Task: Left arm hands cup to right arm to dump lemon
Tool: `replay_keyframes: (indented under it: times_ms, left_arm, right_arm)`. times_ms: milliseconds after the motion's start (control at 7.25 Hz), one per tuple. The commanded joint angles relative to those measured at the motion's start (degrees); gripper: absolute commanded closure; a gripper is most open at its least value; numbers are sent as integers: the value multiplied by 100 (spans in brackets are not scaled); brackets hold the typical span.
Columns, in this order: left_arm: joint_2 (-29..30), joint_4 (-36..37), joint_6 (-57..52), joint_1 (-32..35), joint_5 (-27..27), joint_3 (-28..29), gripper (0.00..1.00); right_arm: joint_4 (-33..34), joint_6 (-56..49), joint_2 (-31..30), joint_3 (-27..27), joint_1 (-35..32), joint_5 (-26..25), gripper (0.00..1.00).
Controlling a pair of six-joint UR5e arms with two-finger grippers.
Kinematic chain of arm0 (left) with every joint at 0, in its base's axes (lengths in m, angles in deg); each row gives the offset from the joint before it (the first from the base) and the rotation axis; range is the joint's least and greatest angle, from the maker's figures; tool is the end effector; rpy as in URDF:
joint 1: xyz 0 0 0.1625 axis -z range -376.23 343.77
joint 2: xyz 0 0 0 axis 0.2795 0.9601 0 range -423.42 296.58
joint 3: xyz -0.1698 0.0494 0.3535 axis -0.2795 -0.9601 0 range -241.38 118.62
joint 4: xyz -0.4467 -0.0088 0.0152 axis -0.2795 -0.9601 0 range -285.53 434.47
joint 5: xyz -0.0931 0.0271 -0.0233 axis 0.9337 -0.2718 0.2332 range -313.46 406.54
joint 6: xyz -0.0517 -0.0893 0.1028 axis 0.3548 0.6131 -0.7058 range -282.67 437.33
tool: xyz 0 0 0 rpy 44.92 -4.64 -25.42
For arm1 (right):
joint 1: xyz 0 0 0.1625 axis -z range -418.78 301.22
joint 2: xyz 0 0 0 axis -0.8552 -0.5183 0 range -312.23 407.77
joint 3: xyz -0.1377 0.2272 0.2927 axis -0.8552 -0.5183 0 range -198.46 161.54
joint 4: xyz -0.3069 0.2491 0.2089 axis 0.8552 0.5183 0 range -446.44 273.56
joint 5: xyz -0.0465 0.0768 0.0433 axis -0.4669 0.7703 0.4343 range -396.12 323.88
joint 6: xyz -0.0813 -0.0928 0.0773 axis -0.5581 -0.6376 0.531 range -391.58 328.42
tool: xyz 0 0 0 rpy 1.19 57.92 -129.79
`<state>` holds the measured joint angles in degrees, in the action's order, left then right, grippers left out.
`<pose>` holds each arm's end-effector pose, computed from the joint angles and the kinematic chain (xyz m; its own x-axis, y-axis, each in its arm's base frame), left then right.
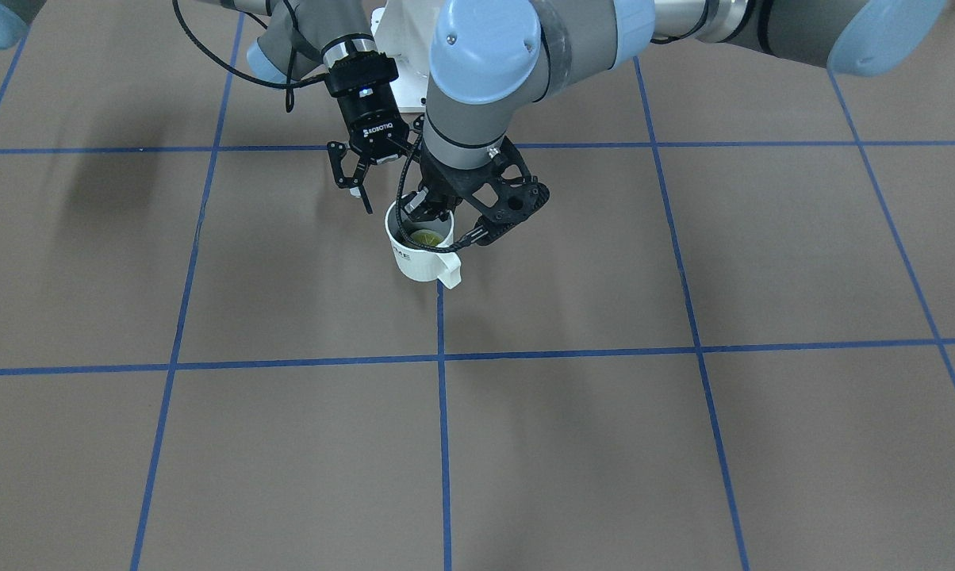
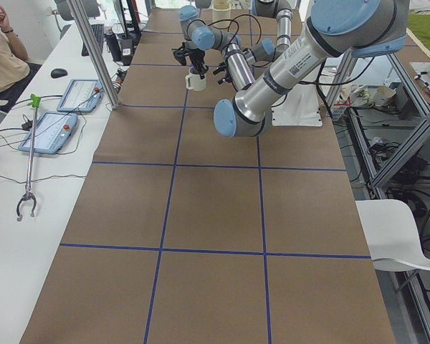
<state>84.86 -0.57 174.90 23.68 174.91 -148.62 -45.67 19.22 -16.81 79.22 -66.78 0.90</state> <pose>0.5308 -0.4999 0.0405 0.5521 -0.5964 -0.5826 0.2685 0.7887 -0.5530 -0.5865 -0.3344 0.1993 0.6505 -0.2929 0.7007 -0.5887 0.3885 0.7089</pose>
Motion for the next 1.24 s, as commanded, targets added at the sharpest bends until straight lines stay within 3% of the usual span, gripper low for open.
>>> replay_keyframes:
  times_ms: [0, 1103]
  left_arm:
    - [-1, 15, 16, -140, 56, -125, 100]
    - [-45, 42, 16, -361, 485, -170, 100]
  right_arm:
    - [-60, 1, -2, -21, 0, -55, 1]
    - [-69, 97, -2, -171, 0, -143, 1]
